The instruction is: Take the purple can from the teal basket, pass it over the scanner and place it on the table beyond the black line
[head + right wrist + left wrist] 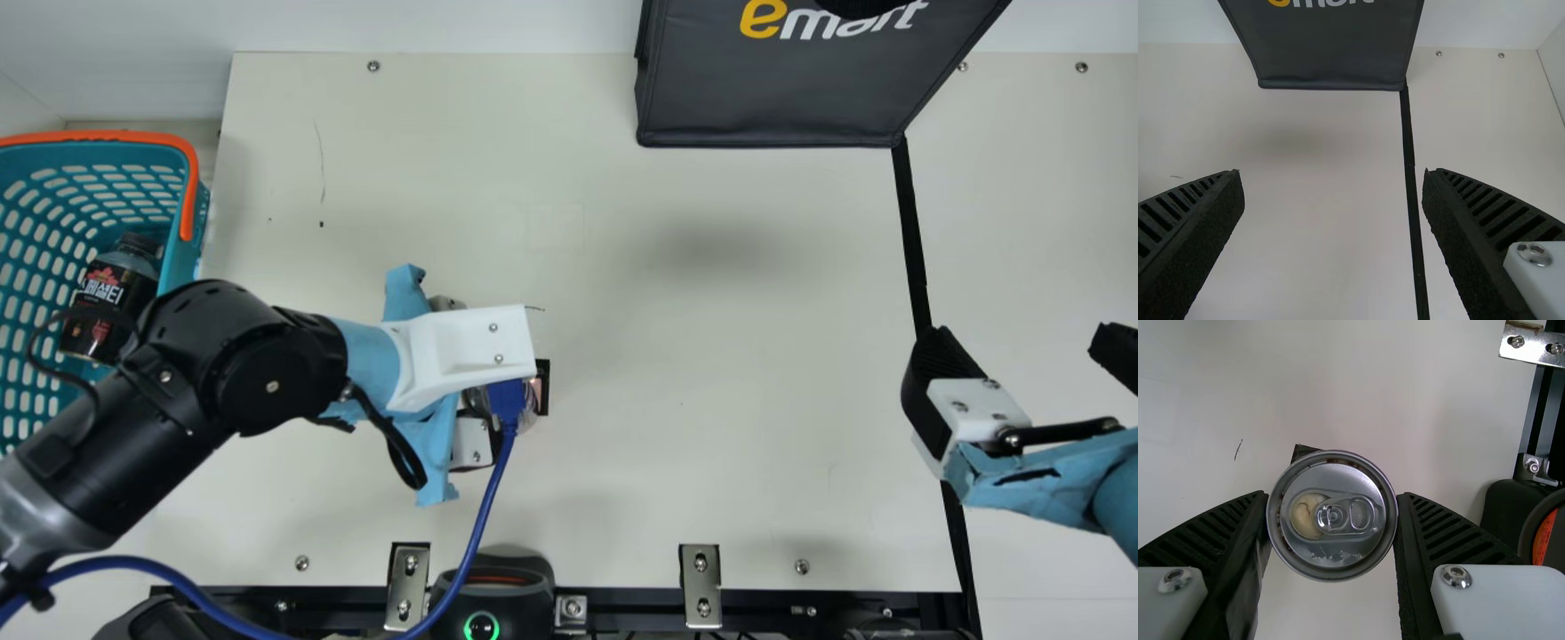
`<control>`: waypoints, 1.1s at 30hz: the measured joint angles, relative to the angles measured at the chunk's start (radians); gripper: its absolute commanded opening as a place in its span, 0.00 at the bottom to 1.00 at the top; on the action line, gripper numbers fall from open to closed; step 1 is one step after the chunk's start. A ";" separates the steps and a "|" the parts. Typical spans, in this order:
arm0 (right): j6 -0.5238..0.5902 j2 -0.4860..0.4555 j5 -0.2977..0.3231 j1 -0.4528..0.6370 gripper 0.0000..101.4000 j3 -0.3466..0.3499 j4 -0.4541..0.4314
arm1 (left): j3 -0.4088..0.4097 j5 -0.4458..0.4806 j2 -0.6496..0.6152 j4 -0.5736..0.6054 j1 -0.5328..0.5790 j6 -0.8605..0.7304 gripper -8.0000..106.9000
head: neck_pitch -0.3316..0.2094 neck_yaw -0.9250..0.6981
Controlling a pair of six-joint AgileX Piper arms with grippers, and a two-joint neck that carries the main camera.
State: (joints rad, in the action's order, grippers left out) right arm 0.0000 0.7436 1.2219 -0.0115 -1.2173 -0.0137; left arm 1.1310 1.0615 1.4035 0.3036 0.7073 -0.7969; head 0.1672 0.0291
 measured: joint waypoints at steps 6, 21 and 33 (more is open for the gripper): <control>0.000 0.000 0.000 0.000 0.94 0.000 0.000 | -0.004 -0.008 0.008 0.010 -0.002 -0.004 0.47 | 0.000 -0.002; 0.000 0.000 0.000 0.000 0.94 0.000 0.000 | -0.012 -0.027 0.001 0.007 -0.008 0.019 0.85 | 0.000 0.000; 0.000 0.000 0.000 0.000 0.94 0.000 0.000 | -0.086 -0.009 -0.106 -0.070 -0.036 0.129 0.85 | 0.000 -0.002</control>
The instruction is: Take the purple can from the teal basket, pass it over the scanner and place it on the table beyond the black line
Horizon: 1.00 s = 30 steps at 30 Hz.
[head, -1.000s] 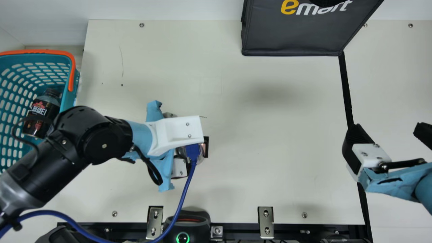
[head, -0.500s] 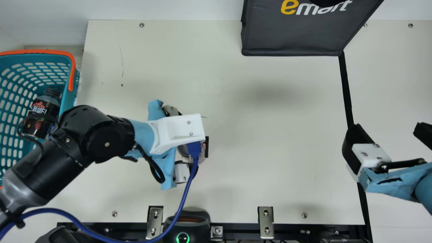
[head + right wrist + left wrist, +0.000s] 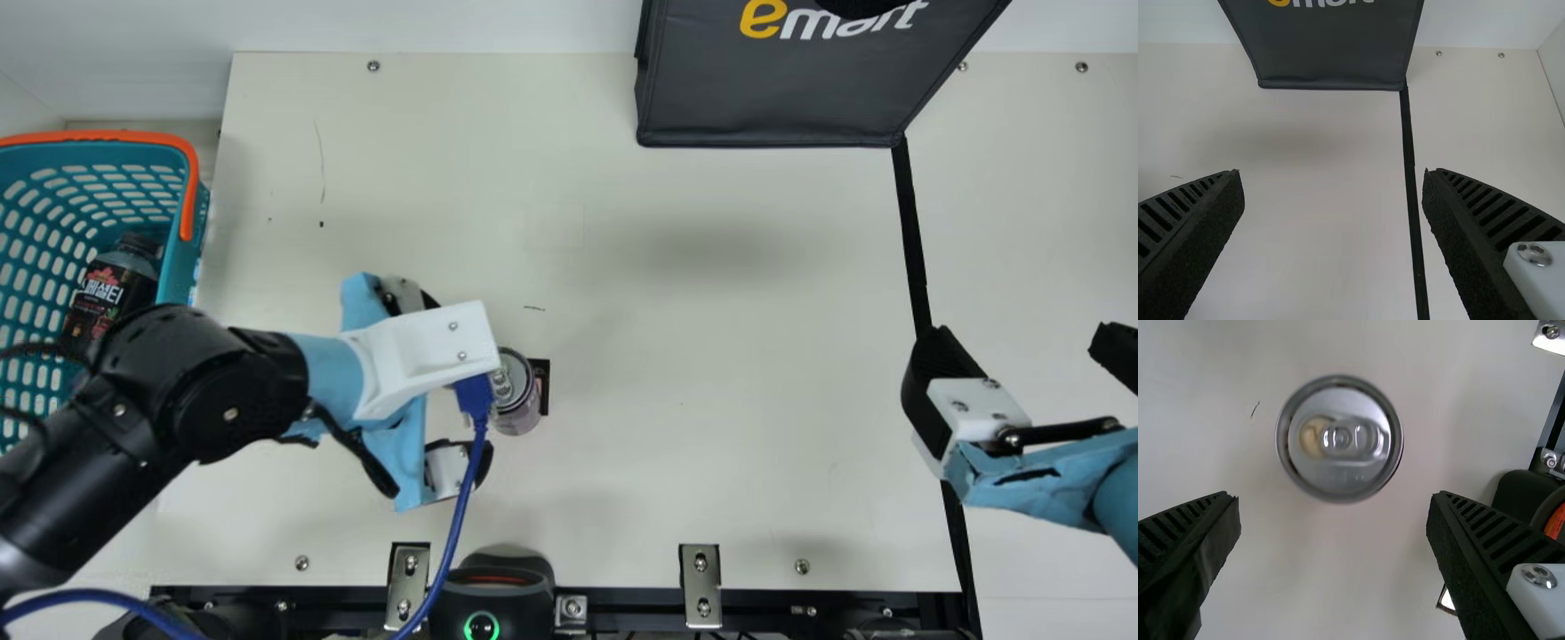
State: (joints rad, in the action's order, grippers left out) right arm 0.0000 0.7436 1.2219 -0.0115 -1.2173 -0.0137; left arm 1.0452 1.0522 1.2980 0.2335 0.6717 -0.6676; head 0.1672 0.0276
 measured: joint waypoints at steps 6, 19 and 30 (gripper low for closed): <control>0.000 0.000 0.000 0.000 0.94 0.000 0.000 | -0.039 0.007 -0.080 -0.045 -0.019 0.090 0.85 | 0.000 0.000; 0.000 0.000 0.000 0.000 0.94 0.000 0.000 | -0.004 0.042 -0.198 -0.152 -0.028 0.475 0.85 | 0.000 0.002; 0.000 0.000 0.000 0.000 0.94 0.000 0.000 | 0.091 0.076 -0.186 -0.243 0.019 0.872 0.85 | 0.000 0.000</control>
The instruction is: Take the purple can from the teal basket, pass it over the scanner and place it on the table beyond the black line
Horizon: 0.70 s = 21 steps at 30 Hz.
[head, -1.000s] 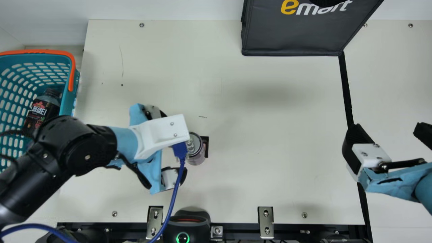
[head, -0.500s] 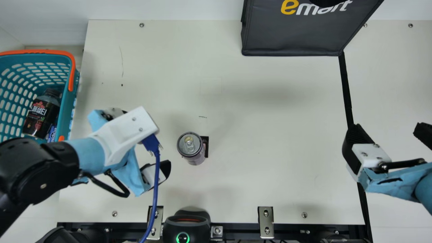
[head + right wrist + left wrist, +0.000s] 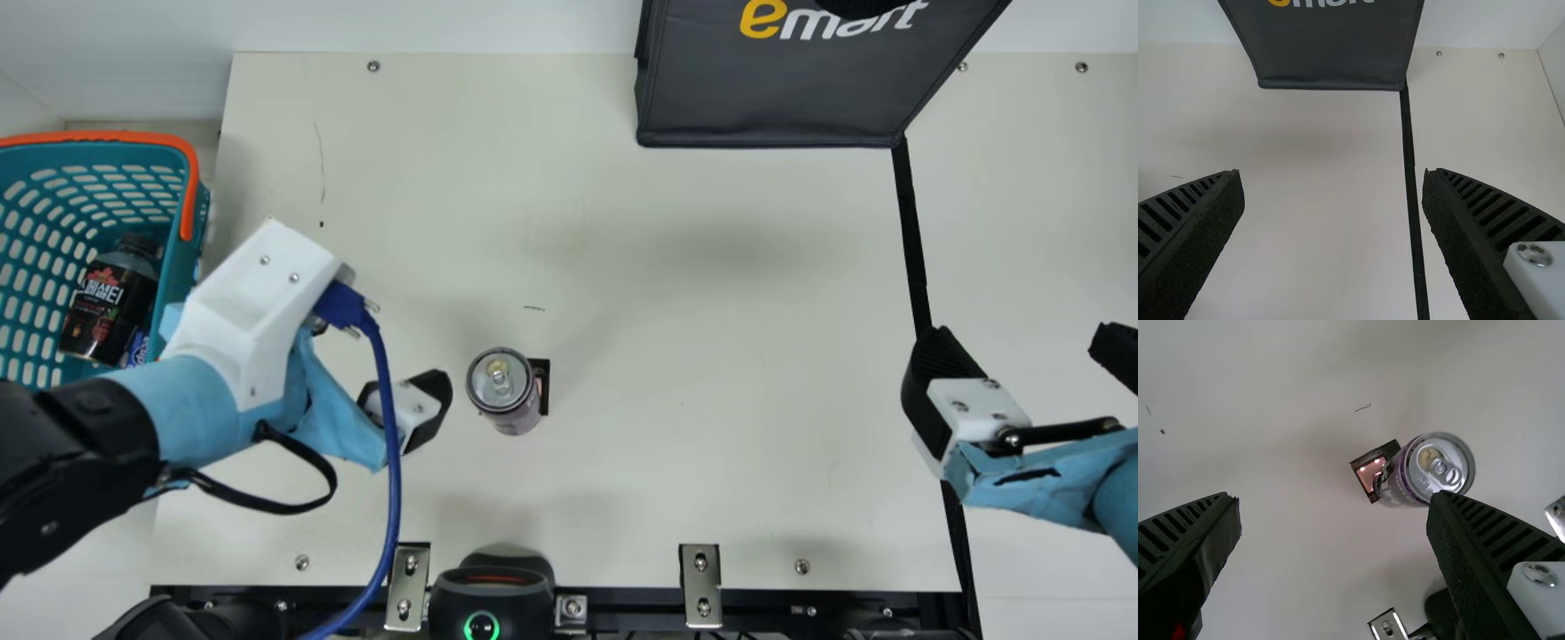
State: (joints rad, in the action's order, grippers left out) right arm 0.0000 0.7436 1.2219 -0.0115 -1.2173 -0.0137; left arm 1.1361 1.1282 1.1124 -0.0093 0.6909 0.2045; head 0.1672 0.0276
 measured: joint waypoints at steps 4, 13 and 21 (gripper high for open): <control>0.000 0.000 0.000 0.000 0.94 0.000 0.000 | 0.036 0.014 0.019 -0.028 0.039 0.134 0.85 | 0.000 0.000; 0.000 0.000 0.000 0.000 0.94 0.000 0.000 | 0.105 0.030 0.077 -0.085 0.145 0.395 0.85 | 0.000 0.000; 0.000 0.000 0.000 0.000 0.94 0.000 0.000 | 0.174 0.043 0.141 -0.139 0.255 0.555 0.85 | 0.000 0.002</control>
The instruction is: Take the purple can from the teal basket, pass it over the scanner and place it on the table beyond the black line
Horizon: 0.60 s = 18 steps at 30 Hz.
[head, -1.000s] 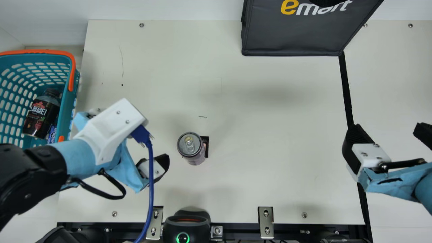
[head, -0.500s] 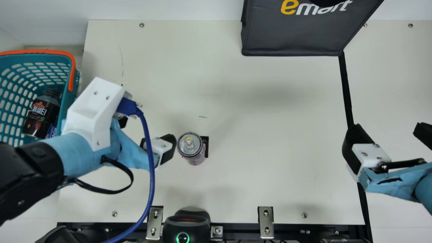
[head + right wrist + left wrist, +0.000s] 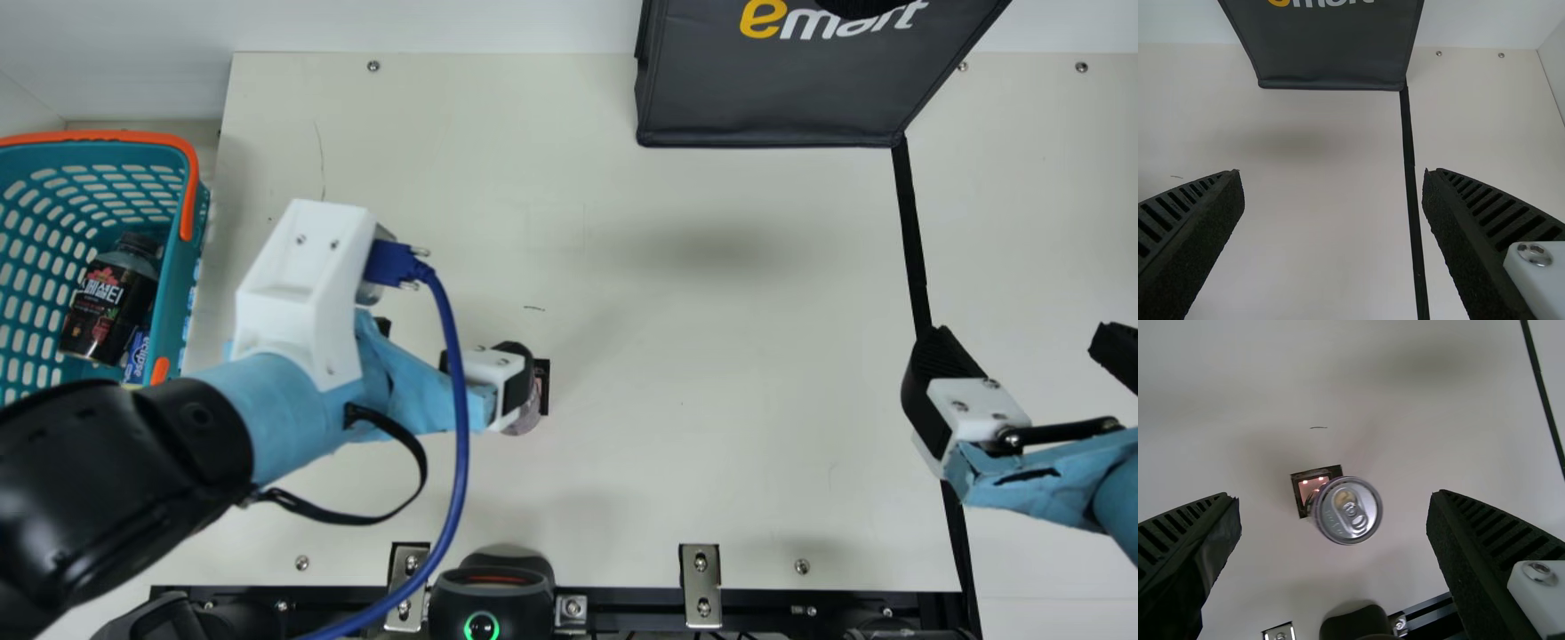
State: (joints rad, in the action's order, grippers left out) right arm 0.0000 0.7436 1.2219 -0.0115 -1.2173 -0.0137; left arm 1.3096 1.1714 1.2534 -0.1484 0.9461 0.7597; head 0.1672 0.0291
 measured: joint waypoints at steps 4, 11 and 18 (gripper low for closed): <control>0.000 0.000 0.000 0.000 0.94 0.000 0.000 | 0.024 0.016 0.033 -0.039 0.044 0.071 0.85 | 0.000 -0.002; 0.000 0.000 0.000 0.000 0.94 0.000 0.000 | 0.033 0.049 0.097 -0.125 0.094 0.217 0.85 | 0.000 0.000; 0.000 0.000 0.000 0.000 0.94 0.000 0.000 | 0.003 0.049 0.151 -0.165 0.119 0.335 0.85 | 0.000 -0.002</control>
State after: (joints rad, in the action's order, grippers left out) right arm 0.0000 0.7436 1.2219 -0.0115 -1.2173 -0.0137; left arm 1.3125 1.2203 1.4040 -0.3133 1.0650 1.0950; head 0.1672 0.0276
